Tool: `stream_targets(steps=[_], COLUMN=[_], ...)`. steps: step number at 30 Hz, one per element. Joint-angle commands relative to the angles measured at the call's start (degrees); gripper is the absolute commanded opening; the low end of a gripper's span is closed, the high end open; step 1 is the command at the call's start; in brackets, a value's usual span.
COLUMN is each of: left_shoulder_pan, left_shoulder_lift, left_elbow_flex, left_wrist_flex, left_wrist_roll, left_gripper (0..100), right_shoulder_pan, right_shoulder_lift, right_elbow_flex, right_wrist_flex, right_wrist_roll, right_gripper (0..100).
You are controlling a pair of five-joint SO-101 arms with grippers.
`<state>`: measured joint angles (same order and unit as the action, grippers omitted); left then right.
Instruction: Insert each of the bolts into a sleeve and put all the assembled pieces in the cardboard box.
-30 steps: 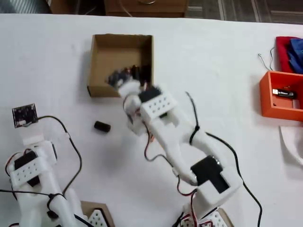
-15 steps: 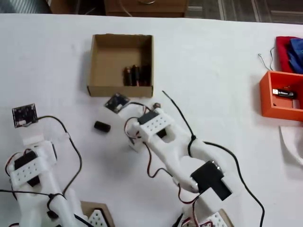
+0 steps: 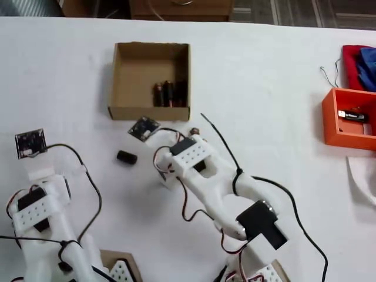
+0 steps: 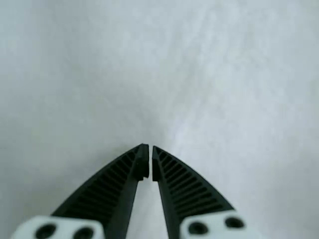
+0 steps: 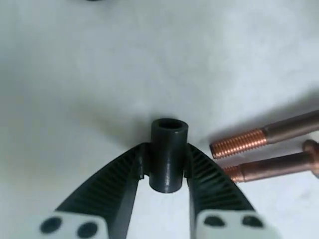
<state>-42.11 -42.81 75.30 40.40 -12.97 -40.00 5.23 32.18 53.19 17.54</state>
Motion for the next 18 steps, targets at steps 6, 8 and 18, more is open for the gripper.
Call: stream_targets(steps=[6, 8, 18], left_shoulder_pan=[-0.18, -0.18, -0.18], left_shoulder_lift=[-0.35, -0.35, -0.35], left_elbow_flex=[-0.22, -0.22, -0.22], left_wrist_flex=[-0.88, -0.88, -0.88], left_wrist_roll=[-0.53, -0.53, -0.53], left_gripper=[5, 5, 5], right_shoulder_pan=[-0.48, -0.48, -0.31], right_shoulder_lift=[2.95, 4.26, -8.48], right_elbow_flex=[-3.08, -4.22, -5.89], right_wrist_flex=[3.65, 4.18, 8.66], right_wrist_roll=[1.49, 1.49, 1.32], right_gripper=[8.9, 8.6, 2.2])
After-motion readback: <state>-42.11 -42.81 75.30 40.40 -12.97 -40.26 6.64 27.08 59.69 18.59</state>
